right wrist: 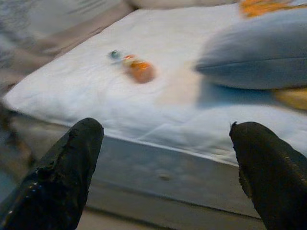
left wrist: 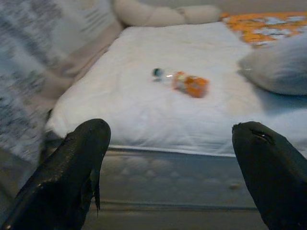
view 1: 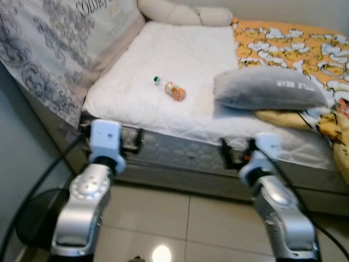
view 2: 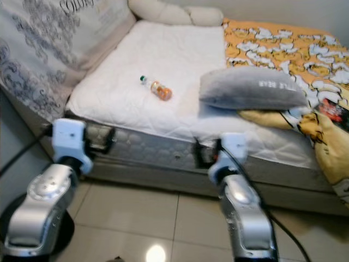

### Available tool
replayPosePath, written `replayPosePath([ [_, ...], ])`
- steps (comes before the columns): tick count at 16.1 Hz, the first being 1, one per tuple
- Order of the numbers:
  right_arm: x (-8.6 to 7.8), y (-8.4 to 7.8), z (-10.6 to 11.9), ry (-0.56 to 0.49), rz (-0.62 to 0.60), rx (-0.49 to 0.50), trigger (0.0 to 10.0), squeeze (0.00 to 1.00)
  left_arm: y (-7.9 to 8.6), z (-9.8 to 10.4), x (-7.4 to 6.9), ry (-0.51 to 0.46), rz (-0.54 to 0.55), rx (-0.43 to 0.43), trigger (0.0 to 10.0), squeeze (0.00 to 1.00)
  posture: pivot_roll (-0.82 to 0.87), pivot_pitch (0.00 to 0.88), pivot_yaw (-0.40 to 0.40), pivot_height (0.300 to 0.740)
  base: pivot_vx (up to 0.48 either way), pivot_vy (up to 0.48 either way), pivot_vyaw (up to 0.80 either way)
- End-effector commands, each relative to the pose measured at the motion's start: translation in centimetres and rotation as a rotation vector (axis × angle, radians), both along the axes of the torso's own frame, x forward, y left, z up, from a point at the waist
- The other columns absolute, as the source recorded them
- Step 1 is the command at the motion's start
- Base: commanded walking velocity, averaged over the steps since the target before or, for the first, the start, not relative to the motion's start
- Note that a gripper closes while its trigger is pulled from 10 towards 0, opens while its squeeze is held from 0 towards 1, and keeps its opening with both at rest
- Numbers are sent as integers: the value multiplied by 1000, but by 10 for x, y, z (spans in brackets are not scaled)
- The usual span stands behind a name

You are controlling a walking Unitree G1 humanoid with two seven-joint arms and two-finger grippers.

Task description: Clean up the room

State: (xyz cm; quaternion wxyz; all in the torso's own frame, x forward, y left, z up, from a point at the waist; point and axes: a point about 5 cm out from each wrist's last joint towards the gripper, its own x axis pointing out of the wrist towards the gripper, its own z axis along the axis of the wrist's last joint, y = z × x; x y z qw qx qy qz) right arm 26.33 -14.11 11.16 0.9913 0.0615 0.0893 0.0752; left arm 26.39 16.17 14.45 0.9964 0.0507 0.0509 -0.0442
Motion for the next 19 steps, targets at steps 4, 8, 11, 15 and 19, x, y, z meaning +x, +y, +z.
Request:
replayPosePath([
  [4,2,-9,2,-4,-43,-8,10000,1000,-3,0,0,-4,-8,-6,10000,1000,78,0,-17,740,313,0,400],
  [8,1,-10,2,-6,-44,-12,10000,1000,-4,0,0,-4,-15,-9,10000,1000,75,0,-13,740,309,0,0],
  [11,1,-10,2,-6,-49,-9,10000,1000,-4,0,0,-3,-15,-8,10000,1000,77,0,-12,740,311,0,0],
  [15,1,-9,2,-13,-46,-20,10000,1000,-3,0,-1,-2,-15,-7,10000,1000,78,0,-12,740,312,0,0],
  [19,1,-8,3,-25,-19,-59,10000,1000,-4,0,-1,-1,-17,-9,10000,1000,74,0,-10,740,310,0,0],
])
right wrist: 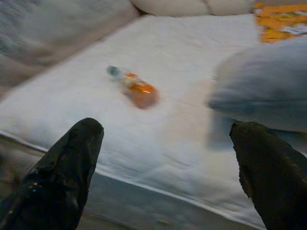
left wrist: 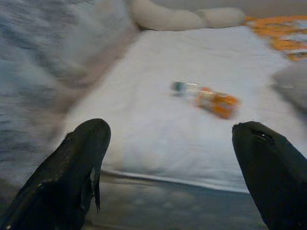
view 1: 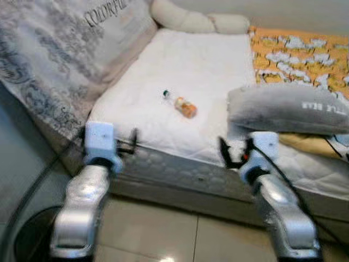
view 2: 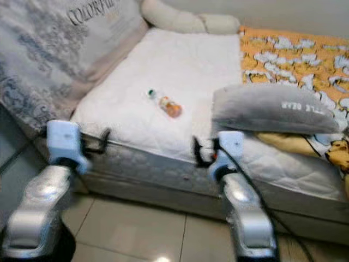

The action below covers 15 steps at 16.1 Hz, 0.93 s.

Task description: Clean up the room

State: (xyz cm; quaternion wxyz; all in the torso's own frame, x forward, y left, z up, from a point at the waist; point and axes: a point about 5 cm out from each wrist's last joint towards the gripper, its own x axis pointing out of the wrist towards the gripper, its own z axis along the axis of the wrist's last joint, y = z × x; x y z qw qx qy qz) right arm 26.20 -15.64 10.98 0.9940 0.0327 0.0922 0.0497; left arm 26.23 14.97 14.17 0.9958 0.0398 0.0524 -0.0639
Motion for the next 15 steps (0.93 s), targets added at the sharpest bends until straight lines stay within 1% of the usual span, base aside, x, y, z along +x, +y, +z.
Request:
replayPosePath([
  [1,2,7,5,-27,26,1,10000,1000,8,2,0,-7,19,14,10000,1000,73,0,-9,740,315,0,613],
  [2,2,7,5,-27,24,1,10000,1000,7,2,0,-7,18,13,10000,1000,73,0,-10,740,322,0,800],
  [3,2,7,5,-27,9,22,10000,1000,7,2,0,-8,17,12,10000,1000,73,0,-10,740,334,0,0],
  [5,2,4,5,-26,1,16,10000,1000,7,2,1,-8,16,11,10000,1000,73,0,-12,740,347,0,0],
  [15,3,4,4,-24,-5,19,10000,1000,6,2,1,-9,10,14,10000,1000,74,0,-10,740,348,0,0],
])
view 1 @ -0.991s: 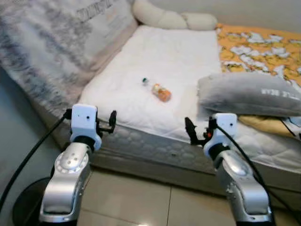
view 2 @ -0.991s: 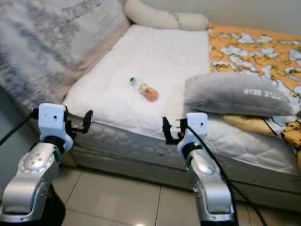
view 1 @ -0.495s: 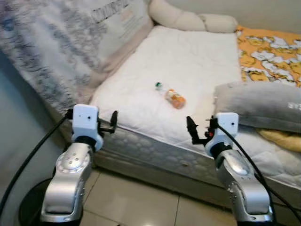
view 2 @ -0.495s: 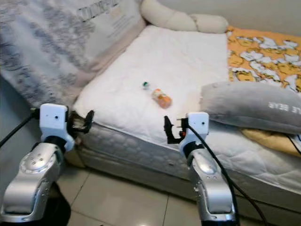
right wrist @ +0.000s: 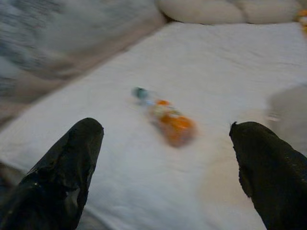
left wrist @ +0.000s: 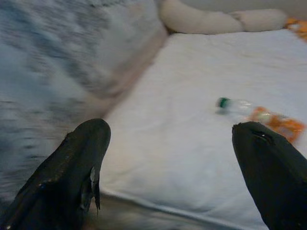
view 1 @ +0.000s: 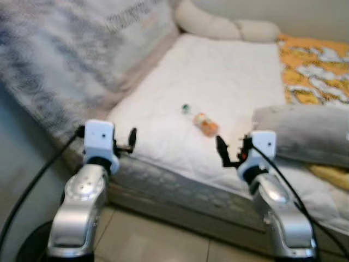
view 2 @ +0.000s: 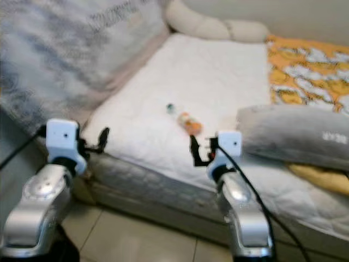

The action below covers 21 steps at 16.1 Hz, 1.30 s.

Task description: Clean up the room

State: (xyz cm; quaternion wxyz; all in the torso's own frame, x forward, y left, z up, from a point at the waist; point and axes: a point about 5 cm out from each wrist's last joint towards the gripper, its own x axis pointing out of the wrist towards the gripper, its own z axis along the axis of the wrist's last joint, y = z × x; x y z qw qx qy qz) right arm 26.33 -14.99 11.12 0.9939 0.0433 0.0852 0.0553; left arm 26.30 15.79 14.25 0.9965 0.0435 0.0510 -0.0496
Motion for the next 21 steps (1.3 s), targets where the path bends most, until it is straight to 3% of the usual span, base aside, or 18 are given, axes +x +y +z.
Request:
replayPosePath([
  [1,2,-2,3,-10,-15,1,10000,1000,-2,2,1,-5,-19,6,10000,1000,74,0,-10,740,349,0,0],
  [6,3,-1,2,3,-11,19,10000,1000,-1,2,1,-6,-17,6,10000,1000,77,0,-11,740,347,0,-610],
  [10,5,2,3,-14,20,-26,10000,1000,-1,2,1,-9,-18,7,10000,1000,82,0,-16,740,348,0,0],
  [13,6,2,3,-15,23,-27,10000,1000,0,2,1,-11,-16,7,10000,1000,88,0,-20,740,349,0,708],
  [21,7,5,2,-11,53,-50,10000,1000,1,2,-1,-10,-18,13,10000,1000,89,0,-16,740,346,0,163],
])
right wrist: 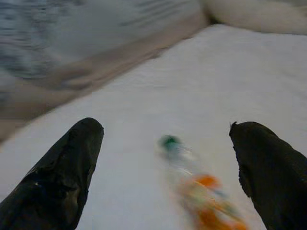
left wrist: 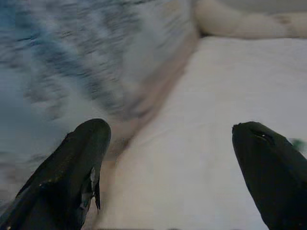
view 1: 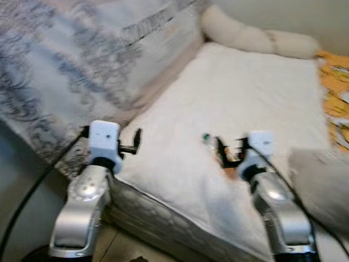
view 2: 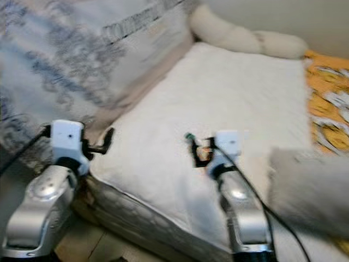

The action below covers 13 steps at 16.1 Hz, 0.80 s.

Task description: Clean up the room

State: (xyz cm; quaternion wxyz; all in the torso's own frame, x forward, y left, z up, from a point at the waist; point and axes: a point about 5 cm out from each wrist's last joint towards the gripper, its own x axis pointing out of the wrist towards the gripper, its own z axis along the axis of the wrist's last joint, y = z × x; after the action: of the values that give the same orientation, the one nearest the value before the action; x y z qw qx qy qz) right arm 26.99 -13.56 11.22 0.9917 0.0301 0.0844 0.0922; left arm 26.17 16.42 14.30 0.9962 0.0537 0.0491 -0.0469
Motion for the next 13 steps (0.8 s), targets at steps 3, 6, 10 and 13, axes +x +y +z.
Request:
replayPosePath([
  [3,5,-25,2,4,-73,-39,10000,769,-8,1,0,7,-37,-17,10000,1000,83,0,-9,740,186,0,0],
  [6,13,-36,-2,76,-19,-131,10000,0,-11,0,2,23,-90,16,10000,1000,75,0,-5,740,0,0,0],
  [10,37,-46,-14,253,88,-247,10000,0,-12,1,9,81,-227,40,10000,890,69,0,9,740,0,0,0],
  [13,72,-58,-24,398,141,-368,10000,0,-22,0,9,222,-495,41,10000,0,75,0,23,740,0,0,0],
])
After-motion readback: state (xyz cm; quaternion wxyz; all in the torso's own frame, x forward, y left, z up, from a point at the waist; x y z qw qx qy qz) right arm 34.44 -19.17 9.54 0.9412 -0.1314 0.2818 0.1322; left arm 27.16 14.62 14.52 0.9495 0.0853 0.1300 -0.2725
